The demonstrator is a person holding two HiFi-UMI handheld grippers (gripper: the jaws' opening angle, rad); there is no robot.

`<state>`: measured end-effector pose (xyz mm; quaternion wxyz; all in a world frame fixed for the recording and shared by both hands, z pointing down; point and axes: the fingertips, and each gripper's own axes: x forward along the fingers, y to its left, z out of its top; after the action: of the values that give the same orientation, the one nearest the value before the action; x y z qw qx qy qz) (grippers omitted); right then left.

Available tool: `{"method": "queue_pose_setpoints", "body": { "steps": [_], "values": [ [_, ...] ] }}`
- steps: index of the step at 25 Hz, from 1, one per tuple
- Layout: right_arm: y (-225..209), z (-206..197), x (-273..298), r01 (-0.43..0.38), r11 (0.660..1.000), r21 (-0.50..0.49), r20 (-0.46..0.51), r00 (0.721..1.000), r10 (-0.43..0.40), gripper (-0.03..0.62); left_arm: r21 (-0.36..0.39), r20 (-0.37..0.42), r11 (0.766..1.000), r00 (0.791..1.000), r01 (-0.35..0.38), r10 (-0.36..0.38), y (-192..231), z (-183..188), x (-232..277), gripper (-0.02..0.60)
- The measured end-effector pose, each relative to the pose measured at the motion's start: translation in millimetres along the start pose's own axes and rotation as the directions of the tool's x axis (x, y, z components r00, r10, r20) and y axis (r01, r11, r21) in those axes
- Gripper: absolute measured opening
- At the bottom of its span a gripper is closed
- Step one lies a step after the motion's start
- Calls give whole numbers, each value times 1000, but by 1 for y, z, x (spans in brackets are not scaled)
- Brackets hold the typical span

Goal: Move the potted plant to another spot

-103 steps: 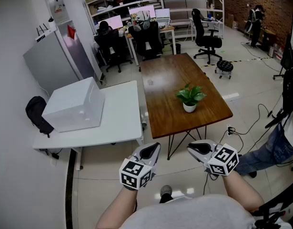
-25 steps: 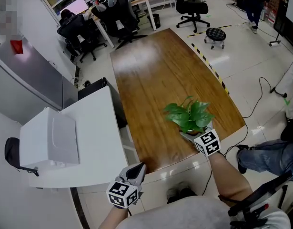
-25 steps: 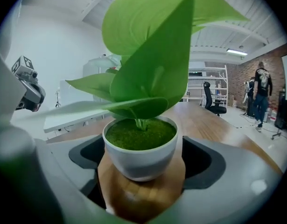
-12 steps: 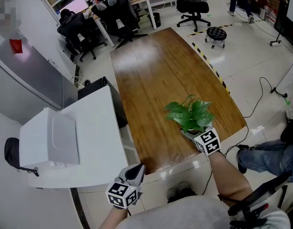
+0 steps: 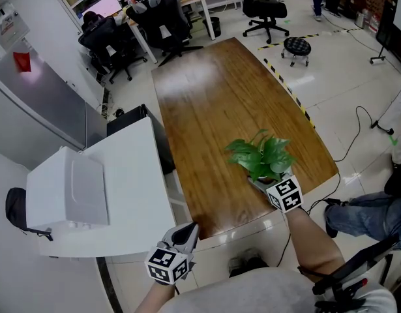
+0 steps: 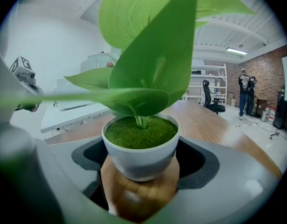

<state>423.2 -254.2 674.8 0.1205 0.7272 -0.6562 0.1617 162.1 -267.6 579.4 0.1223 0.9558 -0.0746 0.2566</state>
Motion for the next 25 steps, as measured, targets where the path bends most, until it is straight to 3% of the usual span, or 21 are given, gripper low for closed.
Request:
{"method": "queue_pose_setpoints", "body": {
  "steps": [15, 25],
  "values": [
    [13, 28, 0, -43, 999, -30, 36, 998, 44, 453, 3, 31, 999, 999, -34, 34, 1, 10, -13, -3],
    [77, 62, 16, -159, 983, -95, 46, 985, 163, 453, -20, 83, 991, 987, -134, 135, 22, 15, -67, -3]
  ]
}}
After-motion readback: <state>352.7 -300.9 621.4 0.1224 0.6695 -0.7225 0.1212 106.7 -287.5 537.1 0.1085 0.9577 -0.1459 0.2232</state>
